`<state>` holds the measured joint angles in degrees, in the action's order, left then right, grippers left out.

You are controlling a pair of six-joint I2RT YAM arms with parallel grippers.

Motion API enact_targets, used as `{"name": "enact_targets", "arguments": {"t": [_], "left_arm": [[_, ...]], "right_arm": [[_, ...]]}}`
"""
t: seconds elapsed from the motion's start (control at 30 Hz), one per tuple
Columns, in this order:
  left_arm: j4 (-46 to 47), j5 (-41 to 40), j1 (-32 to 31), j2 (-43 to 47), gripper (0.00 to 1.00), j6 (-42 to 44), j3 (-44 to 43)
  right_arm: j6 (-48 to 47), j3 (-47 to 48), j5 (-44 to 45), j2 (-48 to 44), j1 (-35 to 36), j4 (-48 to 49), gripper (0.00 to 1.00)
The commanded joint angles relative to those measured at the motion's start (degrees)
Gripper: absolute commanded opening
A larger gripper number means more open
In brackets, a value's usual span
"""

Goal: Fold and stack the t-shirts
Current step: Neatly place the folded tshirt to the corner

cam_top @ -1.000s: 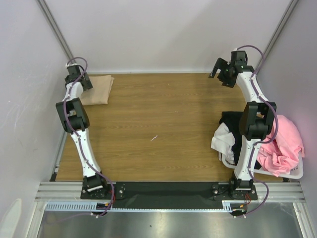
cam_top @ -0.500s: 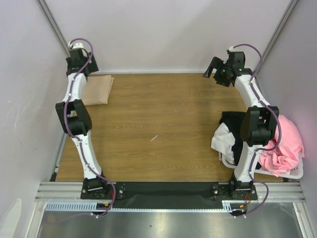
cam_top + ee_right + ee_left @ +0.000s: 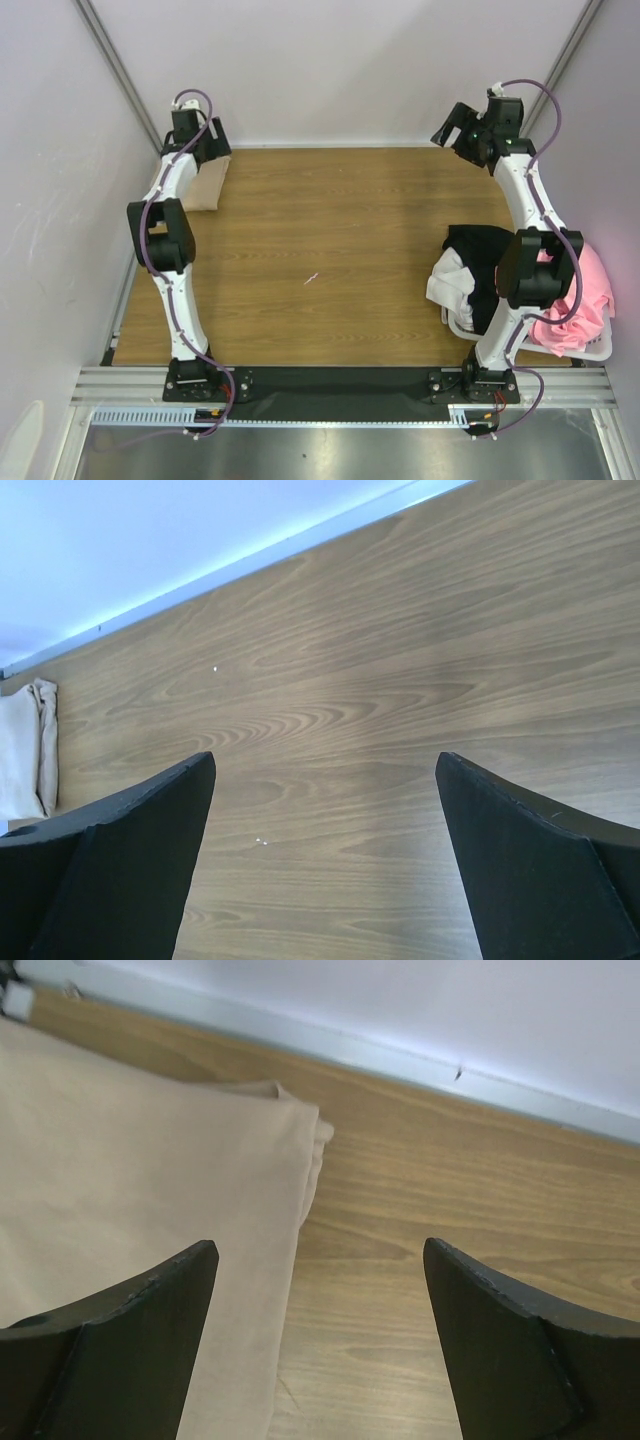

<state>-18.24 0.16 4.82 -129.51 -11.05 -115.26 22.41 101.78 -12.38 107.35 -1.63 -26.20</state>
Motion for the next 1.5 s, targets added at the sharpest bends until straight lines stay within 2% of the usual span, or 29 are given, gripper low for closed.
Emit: {"name": "enact_targets", "arguments": {"t": [0.0, 0.5, 0.7, 0.9, 1.13, 1.23, 1.47], "left_arm": [[3.1, 3.9, 0.5, 0.6, 0.89, -4.5, 2.8], [4.7, 5.7, 0.5, -1.4, 0.89, -6.2, 5.9], [4.0, 4.6, 0.5, 4.1, 0.90, -4.7, 6.0], [2.9, 2.9, 0.5, 14.7, 0.96, -2.3, 10.1], [0.9, 3.4, 0.2, 29.4, 1.00, -2.1, 18.9], [0.9, 1.7, 0.2, 36.5, 1.00, -2.8, 23.9], [1.1, 1.3, 0.2, 53.4, 1.00, -4.4, 36.1]], "right_arm": [[-0.1, -0.7, 0.7, -3.0, -0.3, 2.4, 1.00], [-0.5, 1.8, 1.4, -3.4, -0.6, 1.0, 1.00], [-1.0, 1.8, 2.8, -4.5, -0.6, 1.1, 1.00], [-1.8, 3.6, 5.1, -6.6, -1.1, -1.2, 1.00], [-3.7, 3.3, 5.3, -12.2, -1.8, -2.0, 1.00], [-3.3, 0.6, 5.7, -15.7, -1.9, -1.2, 1.00], [-3.0, -13.0, 7.9, -26.0, -1.9, 4.1, 1.00]]}}
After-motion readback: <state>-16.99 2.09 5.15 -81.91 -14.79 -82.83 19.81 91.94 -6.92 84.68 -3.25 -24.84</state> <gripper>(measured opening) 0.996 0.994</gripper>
